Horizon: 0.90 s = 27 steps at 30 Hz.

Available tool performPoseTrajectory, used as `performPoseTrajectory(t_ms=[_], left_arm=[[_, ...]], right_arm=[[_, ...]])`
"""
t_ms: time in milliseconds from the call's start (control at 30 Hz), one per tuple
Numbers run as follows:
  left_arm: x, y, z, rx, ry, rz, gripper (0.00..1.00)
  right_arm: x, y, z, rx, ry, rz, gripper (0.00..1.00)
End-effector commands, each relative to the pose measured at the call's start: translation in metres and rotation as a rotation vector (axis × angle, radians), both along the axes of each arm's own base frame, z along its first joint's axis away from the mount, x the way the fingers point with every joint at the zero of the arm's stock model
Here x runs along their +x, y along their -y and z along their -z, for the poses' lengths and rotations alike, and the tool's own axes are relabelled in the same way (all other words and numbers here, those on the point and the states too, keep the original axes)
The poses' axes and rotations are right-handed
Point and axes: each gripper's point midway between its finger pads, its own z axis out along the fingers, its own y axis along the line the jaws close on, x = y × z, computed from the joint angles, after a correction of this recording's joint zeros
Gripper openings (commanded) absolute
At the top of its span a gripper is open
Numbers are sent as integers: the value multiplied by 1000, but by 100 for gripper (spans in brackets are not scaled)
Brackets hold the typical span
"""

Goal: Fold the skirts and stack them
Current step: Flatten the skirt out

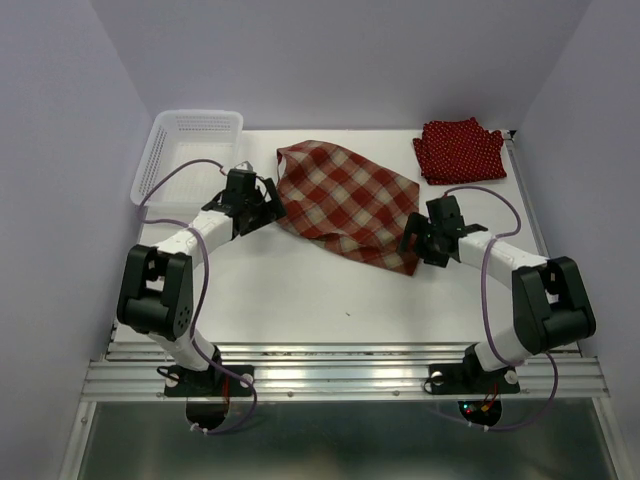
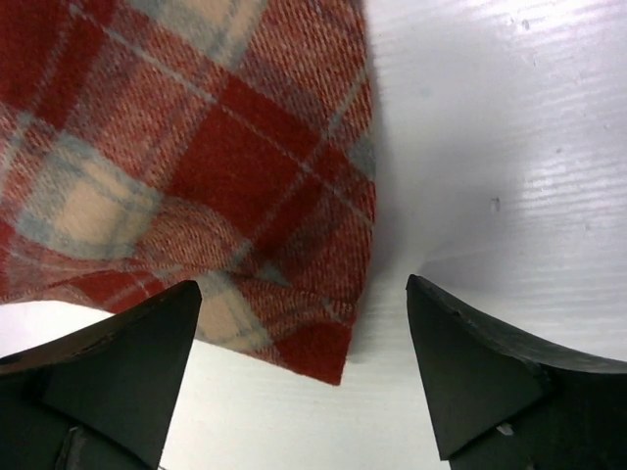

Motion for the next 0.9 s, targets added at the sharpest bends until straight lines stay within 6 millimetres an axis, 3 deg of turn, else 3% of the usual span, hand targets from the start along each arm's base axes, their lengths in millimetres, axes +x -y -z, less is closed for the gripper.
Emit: performPoseTrajectory(t_ms=[0, 67, 100, 200, 233, 333, 467, 767, 867], left_arm=[[14, 7, 12, -28, 13, 8, 99], [15, 9, 19, -33, -2, 19, 99], [17, 10, 19, -37, -4, 15, 99], [23, 13, 19, -61, 13, 4, 99], [27, 13, 17, -70, 24, -6, 99], [30, 14, 22, -78, 17, -11, 98], [33, 16, 39, -78, -13, -7, 90], [38, 21, 56, -91, -25, 18, 72], [41, 24, 60, -98, -27, 35, 57]], right_arm=[[27, -7, -17, 12, 94, -2, 83], [28, -7, -16, 13, 97, -1, 72], [29, -7, -15, 10, 96, 0, 59], [28, -4, -19, 4, 111, 15, 39], [28, 0, -20, -13, 120, 31, 23], [29, 8, -30, -47, 153, 43, 8], [30, 15, -38, -75, 179, 59, 6], [31, 8, -29, -50, 136, 56, 6], [31, 9, -28, -53, 132, 53, 6]])
